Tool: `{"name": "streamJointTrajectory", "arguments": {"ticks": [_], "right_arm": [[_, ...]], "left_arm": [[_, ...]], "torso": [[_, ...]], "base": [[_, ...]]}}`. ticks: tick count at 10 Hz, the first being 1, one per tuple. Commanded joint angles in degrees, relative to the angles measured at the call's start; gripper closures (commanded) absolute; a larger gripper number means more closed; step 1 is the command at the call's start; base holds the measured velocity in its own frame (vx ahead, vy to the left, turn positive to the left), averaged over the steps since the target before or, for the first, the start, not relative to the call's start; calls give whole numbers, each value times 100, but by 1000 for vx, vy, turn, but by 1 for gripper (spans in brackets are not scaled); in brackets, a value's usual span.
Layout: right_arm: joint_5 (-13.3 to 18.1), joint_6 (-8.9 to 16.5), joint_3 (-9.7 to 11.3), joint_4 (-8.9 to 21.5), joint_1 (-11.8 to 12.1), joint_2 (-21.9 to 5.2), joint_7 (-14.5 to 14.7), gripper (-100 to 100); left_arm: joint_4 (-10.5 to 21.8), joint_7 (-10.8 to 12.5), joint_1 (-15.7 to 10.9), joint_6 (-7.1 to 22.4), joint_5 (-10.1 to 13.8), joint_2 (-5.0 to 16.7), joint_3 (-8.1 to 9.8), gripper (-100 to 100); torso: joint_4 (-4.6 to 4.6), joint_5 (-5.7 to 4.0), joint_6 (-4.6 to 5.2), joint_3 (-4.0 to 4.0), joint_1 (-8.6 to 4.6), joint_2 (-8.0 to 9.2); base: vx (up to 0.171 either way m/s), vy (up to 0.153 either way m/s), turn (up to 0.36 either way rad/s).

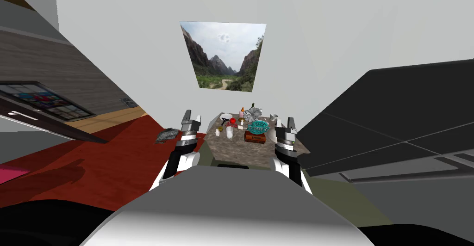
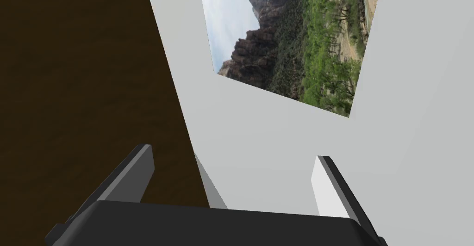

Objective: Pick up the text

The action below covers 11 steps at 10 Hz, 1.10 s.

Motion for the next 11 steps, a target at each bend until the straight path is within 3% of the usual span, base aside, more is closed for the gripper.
{"name": "streamJointTrajectory", "arguments": {"ticks": [1,4,8,11], "right_arm": [[0,0,0,0,0,0,0,0],[0,0,0,0,-1,0,0,0],[0,0,0,0,-1,0,0,0],[0,0,0,0,-1,0,0,0]], "left_arm": [[48,32,-54,66,10,159,5,-100],[261,153,-278,348,54,547,26,-100],[813,410,-825,1002,165,1155,85,-100],[996,485,-1001,1269,201,1312,105,-100]], "torso": [[0,0,0,0,0,0],[3,1,1,8,3,14],[5,2,1,14,8,24],[4,2,0,11,7,19]], "base": [[-15,-2,-14],[-42,2,-38],[-67,5,-76],[-46,8,-47]]}}
